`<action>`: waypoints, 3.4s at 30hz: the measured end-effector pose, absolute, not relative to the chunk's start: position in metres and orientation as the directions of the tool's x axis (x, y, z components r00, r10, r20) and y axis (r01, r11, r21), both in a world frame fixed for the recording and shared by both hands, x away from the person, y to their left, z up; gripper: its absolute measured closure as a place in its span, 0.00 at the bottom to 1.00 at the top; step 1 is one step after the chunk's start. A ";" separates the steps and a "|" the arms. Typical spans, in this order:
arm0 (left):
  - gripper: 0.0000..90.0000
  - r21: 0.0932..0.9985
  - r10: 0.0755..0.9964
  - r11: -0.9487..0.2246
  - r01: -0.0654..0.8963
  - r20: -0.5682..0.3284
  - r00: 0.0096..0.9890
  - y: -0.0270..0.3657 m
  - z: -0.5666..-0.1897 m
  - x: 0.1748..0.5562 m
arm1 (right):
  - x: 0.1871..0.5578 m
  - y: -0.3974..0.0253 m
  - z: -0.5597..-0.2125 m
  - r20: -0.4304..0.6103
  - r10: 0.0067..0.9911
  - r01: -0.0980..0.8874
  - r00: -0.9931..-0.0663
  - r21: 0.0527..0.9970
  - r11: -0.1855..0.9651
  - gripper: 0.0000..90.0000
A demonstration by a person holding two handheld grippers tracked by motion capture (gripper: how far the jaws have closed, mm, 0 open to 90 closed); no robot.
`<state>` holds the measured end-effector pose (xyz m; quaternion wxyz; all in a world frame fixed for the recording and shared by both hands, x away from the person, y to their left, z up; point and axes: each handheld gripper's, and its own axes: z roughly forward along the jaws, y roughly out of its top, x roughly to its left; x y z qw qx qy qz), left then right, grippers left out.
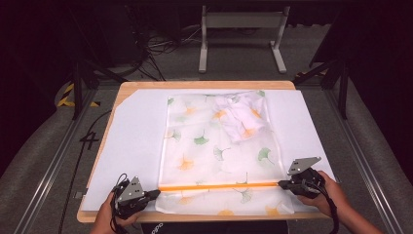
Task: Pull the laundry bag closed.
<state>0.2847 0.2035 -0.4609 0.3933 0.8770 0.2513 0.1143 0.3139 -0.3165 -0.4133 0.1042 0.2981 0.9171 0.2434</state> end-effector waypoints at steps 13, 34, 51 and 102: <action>1.00 0.749 0.532 -0.554 0.363 -0.017 0.847 0.205 -0.461 0.287 | 0.311 -0.319 -0.416 -0.043 0.597 0.486 -0.801 0.538 0.689 1.00; 1.00 0.768 0.528 -0.557 0.315 0.036 0.848 0.208 -0.450 0.287 | 0.302 -0.322 -0.408 -0.078 0.600 0.435 -0.797 0.615 0.658 0.91; 0.86 0.809 0.577 -0.508 0.296 0.065 0.814 0.218 -0.439 0.296 | 0.298 -0.327 -0.397 -0.156 0.623 0.371 -0.766 0.684 0.628 0.74; 0.08 0.863 0.787 -0.321 0.389 0.015 0.616 0.262 -0.450 0.327 | 0.307 -0.394 -0.425 -0.240 0.864 0.336 -0.443 0.849 0.408 0.18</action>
